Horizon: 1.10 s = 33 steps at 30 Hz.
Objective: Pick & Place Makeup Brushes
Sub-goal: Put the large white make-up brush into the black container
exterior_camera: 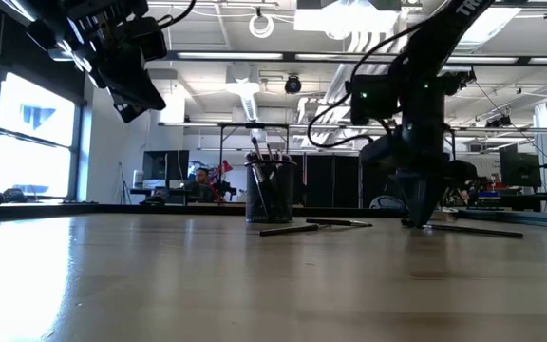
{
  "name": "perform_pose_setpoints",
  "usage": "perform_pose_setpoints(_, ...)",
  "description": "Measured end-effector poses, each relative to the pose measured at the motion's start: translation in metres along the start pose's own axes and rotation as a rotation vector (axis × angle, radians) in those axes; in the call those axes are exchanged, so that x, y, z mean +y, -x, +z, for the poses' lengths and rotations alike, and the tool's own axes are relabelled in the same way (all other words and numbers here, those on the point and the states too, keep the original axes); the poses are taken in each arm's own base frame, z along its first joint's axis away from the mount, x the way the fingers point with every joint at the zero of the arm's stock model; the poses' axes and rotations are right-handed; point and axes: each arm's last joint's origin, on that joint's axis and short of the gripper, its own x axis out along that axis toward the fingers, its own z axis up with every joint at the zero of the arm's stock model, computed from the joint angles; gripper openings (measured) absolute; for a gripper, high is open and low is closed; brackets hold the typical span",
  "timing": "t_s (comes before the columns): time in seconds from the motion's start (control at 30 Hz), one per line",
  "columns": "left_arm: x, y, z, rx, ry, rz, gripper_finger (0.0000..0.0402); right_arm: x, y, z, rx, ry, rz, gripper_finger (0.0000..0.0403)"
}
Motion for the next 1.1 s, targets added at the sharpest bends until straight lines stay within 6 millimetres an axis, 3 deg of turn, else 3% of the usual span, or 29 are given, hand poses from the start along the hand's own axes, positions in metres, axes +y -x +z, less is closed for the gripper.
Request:
perform_pose_setpoints(0.17, 0.000, 0.000, 0.000, 0.004, 0.017, 0.001, 0.0000, 0.020, 0.009, -0.019, -0.067, 0.076, -0.023, 0.0005)
perform_pose_setpoints(0.27, 0.000, 0.000, 0.000, 0.004, 0.027, 0.000, 0.0000, 0.033, 0.028, -0.031, -0.189, 0.089, -0.010, 0.0003)
perform_pose_setpoints(0.4, 0.000, 0.000, 0.000, 0.006, 0.029, -0.010, 0.0000, 0.045, 0.055, -0.048, -0.430, 0.084, 0.014, 0.0002)
perform_pose_setpoints(0.53, 0.000, 0.000, 0.000, 0.006, 0.035, -0.009, 0.0000, 0.064, 0.087, -0.054, -0.813, 0.109, 0.119, 0.0002)
perform_pose_setpoints(0.63, 0.000, 0.000, 0.000, 0.004, 0.050, -0.004, 0.0000, 0.080, 0.104, -0.042, -1.056, 0.140, 0.183, 0.0002)
perform_pose_setpoints(0.77, 0.000, 0.000, 0.000, 0.003, 0.049, -0.002, 0.0000, 0.093, 0.113, -0.014, -1.245, 0.233, 0.287, 0.0002)
perform_pose_setpoints(0.93, 0.000, 0.000, 0.000, -0.001, 0.072, 0.001, 0.0000, 0.096, 0.116, 0.019, -1.463, 0.291, 0.321, 0.0001)
perform_pose_setpoints(1.1, 0.000, 0.000, 0.000, -0.004, 0.096, 0.010, 0.0000, 0.086, 0.099, 0.043, -1.445, 0.339, 0.264, 0.0001)
